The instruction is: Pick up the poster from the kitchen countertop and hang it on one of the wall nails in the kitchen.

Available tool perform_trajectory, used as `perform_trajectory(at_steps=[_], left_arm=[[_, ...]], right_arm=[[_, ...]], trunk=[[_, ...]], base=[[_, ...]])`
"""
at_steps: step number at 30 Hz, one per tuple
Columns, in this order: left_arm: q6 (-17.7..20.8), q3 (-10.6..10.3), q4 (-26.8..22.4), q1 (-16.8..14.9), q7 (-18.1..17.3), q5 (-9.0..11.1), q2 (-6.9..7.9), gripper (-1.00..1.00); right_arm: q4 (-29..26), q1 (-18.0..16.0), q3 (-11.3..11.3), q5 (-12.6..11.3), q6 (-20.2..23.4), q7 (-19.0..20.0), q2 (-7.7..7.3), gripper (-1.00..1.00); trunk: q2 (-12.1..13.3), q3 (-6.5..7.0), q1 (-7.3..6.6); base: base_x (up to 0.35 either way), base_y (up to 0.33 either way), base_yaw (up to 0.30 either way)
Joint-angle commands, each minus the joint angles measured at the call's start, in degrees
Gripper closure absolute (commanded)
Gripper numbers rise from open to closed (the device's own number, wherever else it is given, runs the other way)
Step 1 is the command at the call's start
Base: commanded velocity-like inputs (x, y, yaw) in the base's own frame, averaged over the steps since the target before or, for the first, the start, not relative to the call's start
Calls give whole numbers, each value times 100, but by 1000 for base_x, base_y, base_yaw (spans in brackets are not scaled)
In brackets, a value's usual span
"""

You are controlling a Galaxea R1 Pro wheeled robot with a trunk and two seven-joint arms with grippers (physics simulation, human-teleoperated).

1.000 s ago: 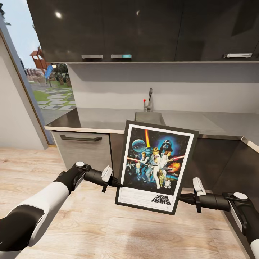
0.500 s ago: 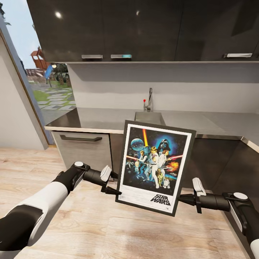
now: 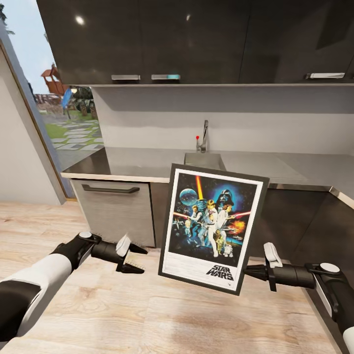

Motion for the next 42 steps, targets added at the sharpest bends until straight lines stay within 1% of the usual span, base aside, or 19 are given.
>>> perform_trajectory(at_steps=[1, 5, 9, 12, 13, 16, 17, 18, 20, 21, 22, 23, 24, 25, 26, 32, 33, 34, 42], left_arm=[[-233, 11, 227, -1, -6, 56, 22, -100], [-802, 17, 857, 7, -6, 271, 97, -100], [-1103, 21, 1059, 441, -6, 492, 297, -100], [-1183, 12, 1095, 903, -6, 1352, 370, -100], [-1216, 6, 1098, 1054, 325, 1652, 353, -100], [-1274, -3, 1105, 1261, 1088, 1976, 278, -100], [-1313, 0, 1109, 1440, 1882, 2185, 141, -100], [-1323, 1, 1110, 1505, 2118, 2247, 93, -100], [-1355, 5, 1112, 1843, 2762, 2617, -66, -100], [-1371, 6, 1112, 1939, 2855, 2758, -89, -100], [-1445, 5, 1112, 2132, 2993, 3102, -126, -100], [-1511, 5, 1113, 2226, 3043, 3288, -139, -100], [-1707, 4, 1113, 2436, 3116, 3679, -157, -100], [-1809, 4, 1113, 2554, 3144, 3862, -164, -100], [-2120, 3, 1113, 3073, 3220, 4480, -182, -100], [-2273, 23, 1121, 3543, 3301, 4804, -194, -100], [-2278, 61, 1116, 3621, 3317, 5143, -162, -100], [-2279, 65, 1115, 3631, 3317, 5270, -157, -100], [-2271, 72, 1113, 3648, 3316, 5497, -130, -100]], right_arm=[[-9, -4, -18, 33, 80, 48, -1, 100], [-18, -4, -23, 40, 90, 45, -7, 100], [-29, -4, -31, 47, 103, 26, -9, 100], [-31, -4, -33, 49, 107, 11, -1, 100], [-31, -4, -35, 49, 108, 6, 2, 100], [-31, -4, -38, 49, 110, 6, 5, 100], [-31, -4, -37, 49, 108, 6, 7, 100], [-31, -4, -36, 49, 107, 6, 7, 100], [-31, -4, -34, 49, 103, 6, 8, 100], [-31, -4, -34, 49, 103, 6, 10, 100], [-31, -4, -34, 49, 102, 6, 13, 100], [-31, -4, -34, 49, 102, 6, 13, 100], [-31, -4, -34, 49, 102, 6, 15, 100], [-31, -4, -34, 49, 101, 6, 15, 100], [-33, -4, -33, 49, 101, 6, 17, 100], [-39, 2, -40, 49, 101, 0, 17, 100], [-34, 4, -40, 49, 108, -8, 25, 100], [-33, 4, -41, 49, 109, -9, 27, 100], [-28, 4, -181, 49, 114, -11, 34, 100]], trunk=[[-3, -6, 0], [-3, -6, 0], [-3, -6, 0], [-3, -6, 0], [-3, -6, 0], [-3, -6, 0], [-3, -6, 0], [-3, -6, 0], [-3, -6, 0], [-3, -6, 0], [-3, -6, 0], [-3, -6, 0], [-3, -6, 0], [-3, -6, 0], [-3, -6, 0], [-3, -6, 0], [-3, -6, 0], [-3, -6, 0], [-3, 8, 0]], base=[[0, 0, 0], [0, 0, 0], [0, 0, 0], [0, 0, 0], [0, 0, 0], [0, 0, 0], [0, 0, 0], [0, 0, 0], [0, 0, 0], [0, 0, 0], [0, 0, 0], [0, 0, 0], [0, 0, 0], [0, 0, 0], [0, 0, 0], [0, 0, 0], [0, 0, 0], [0, 0, 0], [0, 0, 0]])
